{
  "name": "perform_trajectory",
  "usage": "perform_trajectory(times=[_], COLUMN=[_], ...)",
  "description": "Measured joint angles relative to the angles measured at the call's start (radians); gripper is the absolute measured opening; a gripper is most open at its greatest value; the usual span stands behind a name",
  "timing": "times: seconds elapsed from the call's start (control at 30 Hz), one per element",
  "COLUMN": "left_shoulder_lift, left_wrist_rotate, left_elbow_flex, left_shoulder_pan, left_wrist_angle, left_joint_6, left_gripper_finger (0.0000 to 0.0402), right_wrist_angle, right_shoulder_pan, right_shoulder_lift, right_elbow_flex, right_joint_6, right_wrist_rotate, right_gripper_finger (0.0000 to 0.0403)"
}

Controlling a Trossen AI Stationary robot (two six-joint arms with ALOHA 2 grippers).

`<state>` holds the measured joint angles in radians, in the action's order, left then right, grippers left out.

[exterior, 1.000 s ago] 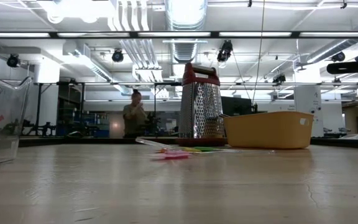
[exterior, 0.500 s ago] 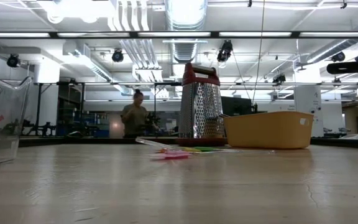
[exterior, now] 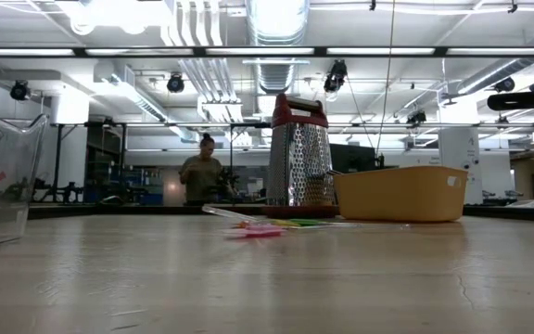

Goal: Pick & Place Kitchen Items
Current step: Put the red draining spoon into the right transparent bin

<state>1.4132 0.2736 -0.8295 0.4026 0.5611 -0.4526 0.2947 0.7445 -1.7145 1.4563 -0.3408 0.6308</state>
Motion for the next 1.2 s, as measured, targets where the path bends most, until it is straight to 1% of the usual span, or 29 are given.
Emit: perform_trajectory(times=[0.17, 0.2, 0.33, 0.4, 0.53, 0.67, 0.77, 0.87, 0.93, 1.0, 1.07, 1.13, 1.2], left_shoulder_lift=[0.000, 0.000, 0.001, 0.001, 0.001, 0.001, 0.001, 0.000, -0.002, -0.003, -0.003, -0.002, -0.002], left_wrist_rotate=[-0.005, -0.011, -0.017, -0.025, -0.092, -0.156, -0.174, -0.183, -0.186, -0.206, -0.215, -0.225, -0.223], left_elbow_flex=[0.000, 0.000, 0.000, 0.000, 0.000, 0.000, 0.000, 0.000, 0.000, 0.000, 0.000, 0.001, 0.001], left_shoulder_pan=[0.000, -0.001, -0.002, -0.002, -0.002, -0.002, -0.002, -0.003, 0.000, 0.002, -0.001, -0.002, -0.001], left_wrist_angle=[-0.004, -0.004, 0.000, 0.006, 0.007, 0.001, 0.002, -0.012, -0.027, -0.041, -0.062, -0.076, -0.081], left_joint_6=[0.002, 0.002, 0.022, 0.042, 0.065, 0.063, 0.071, 0.116, 0.125, 0.142, 0.154, 0.171, 0.185], left_gripper_finger=[0.0032, 0.0037, 0.0056, 0.0066, 0.0091, 0.0129, 0.0157, 0.0172, 0.0176, 0.0175, 0.0174, 0.0174, 0.0174], right_wrist_angle=[0.000, -0.001, -0.008, -0.010, -0.080, -0.204, -0.309, -0.480, -0.635, -0.781, -0.980, -1.166, -1.361], right_shoulder_pan=[-0.007, -0.007, -0.005, -0.004, -0.004, -0.005, -0.005, -0.003, -0.003, -0.003, -0.004, -0.003, -0.004], right_shoulder_lift=[0.000, 0.000, 0.000, 0.000, 0.010, 0.030, 0.052, 0.076, 0.095, 0.110, 0.124, 0.124, 0.123], right_elbow_flex=[0.000, 0.000, 0.000, 0.000, 0.004, 0.016, 0.034, 0.061, 0.082, 0.121, 0.162, 0.218, 0.271], right_joint_6=[0.007, 0.011, 0.007, 0.012, 0.057, 0.158, 0.274, 0.428, 0.550, 0.703, 0.857, 1.028, 1.192], right_wrist_rotate=[-0.005, -0.006, 0.007, 0.040, 0.098, 0.134, 0.166, 0.189, 0.212, 0.211, 0.210, 0.190, 0.140], right_gripper_finger=[0.0058, 0.0047, 0.0045, 0.0045, 0.0045, 0.0044, 0.0044, 0.0044, 0.0045, 0.0048, 0.0048, 0.0046, 0.0044])
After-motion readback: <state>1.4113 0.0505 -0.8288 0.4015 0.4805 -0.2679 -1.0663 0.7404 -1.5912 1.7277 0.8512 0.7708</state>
